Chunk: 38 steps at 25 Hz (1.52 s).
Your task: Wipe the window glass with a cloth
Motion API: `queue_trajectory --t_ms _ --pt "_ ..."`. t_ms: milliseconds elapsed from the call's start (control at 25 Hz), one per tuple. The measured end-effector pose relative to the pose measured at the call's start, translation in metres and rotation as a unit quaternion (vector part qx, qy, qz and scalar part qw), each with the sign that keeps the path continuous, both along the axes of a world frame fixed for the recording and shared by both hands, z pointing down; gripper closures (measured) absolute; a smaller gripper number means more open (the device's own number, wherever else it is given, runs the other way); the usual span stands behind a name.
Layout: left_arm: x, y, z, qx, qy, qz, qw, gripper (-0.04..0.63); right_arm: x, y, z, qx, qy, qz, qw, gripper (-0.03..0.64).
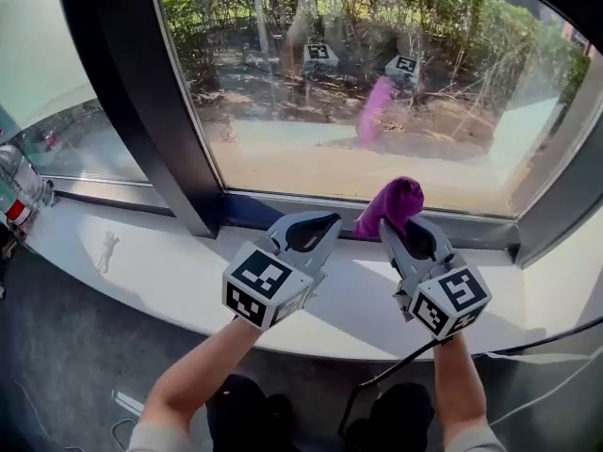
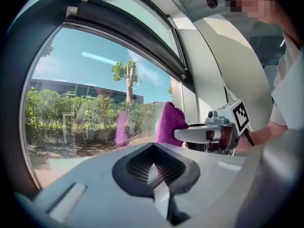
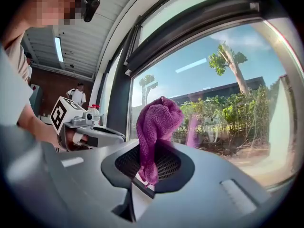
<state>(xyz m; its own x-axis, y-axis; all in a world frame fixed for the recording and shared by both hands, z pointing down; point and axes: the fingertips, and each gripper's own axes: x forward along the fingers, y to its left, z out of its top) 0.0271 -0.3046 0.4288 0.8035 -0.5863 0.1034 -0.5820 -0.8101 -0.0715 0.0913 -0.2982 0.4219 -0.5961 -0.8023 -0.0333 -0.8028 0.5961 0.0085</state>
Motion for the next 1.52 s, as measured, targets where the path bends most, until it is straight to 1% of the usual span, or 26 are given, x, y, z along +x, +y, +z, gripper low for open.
queue_trajectory --t_ms 160,240,320,520,640,760,840,960,1160,1320,1440,1520 --pt "0.020 0.007 -0.019 -0.009 0.010 0.018 0.9997 0.595 0.010 0.014 -0.033 0.015 0.002 0.015 1.000 0.541" --pt "0.022 0.007 -0.031 -0.012 0.010 0.016 0.9998 0.595 0.009 0.021 -0.050 0.020 0.005 0.019 1.000 0.541" --pt "0.021 0.010 -0.051 -0.011 0.018 0.012 0.9997 0.595 0.007 0.029 -0.067 0.024 0.009 0.023 0.999 0.540" --pt "0.026 0.039 -0.127 -0.016 0.039 0.019 0.9989 0.594 0.003 0.057 -0.131 0.017 0.022 0.042 0.999 0.541" --pt "0.037 0.054 -0.176 -0.017 0.042 0.025 0.9987 0.595 0.008 0.070 -0.176 0.010 0.018 0.053 0.998 0.541" --pt "0.048 0.068 -0.224 -0.016 0.036 0.030 0.9988 0.594 0.013 0.084 -0.222 0.011 0.014 0.059 0.998 0.541" --pt "0.054 0.077 -0.258 -0.015 0.037 0.032 0.9987 0.594 0.018 0.091 -0.254 0.010 0.008 0.069 0.998 0.541" --pt "0.055 0.087 -0.309 -0.022 0.047 0.029 0.9983 0.595 0.023 0.100 -0.300 -0.001 -0.007 0.091 0.996 0.545" --pt "0.051 0.110 -0.386 -0.037 0.059 0.019 0.9974 0.594 0.019 0.125 -0.371 -0.024 -0.027 0.104 0.994 0.546" --pt "0.046 0.131 -0.432 -0.048 0.067 0.014 0.9965 0.594 0.014 0.144 -0.420 -0.033 -0.027 0.114 0.993 0.546" --pt "0.043 0.146 -0.457 -0.056 0.073 0.010 0.9957 0.595 0.010 0.157 -0.454 -0.030 -0.029 0.110 0.993 0.545" --pt "0.042 0.156 -0.469 -0.058 0.070 0.009 0.9958 0.594 0.010 0.165 -0.470 -0.027 -0.030 0.110 0.993 0.545"
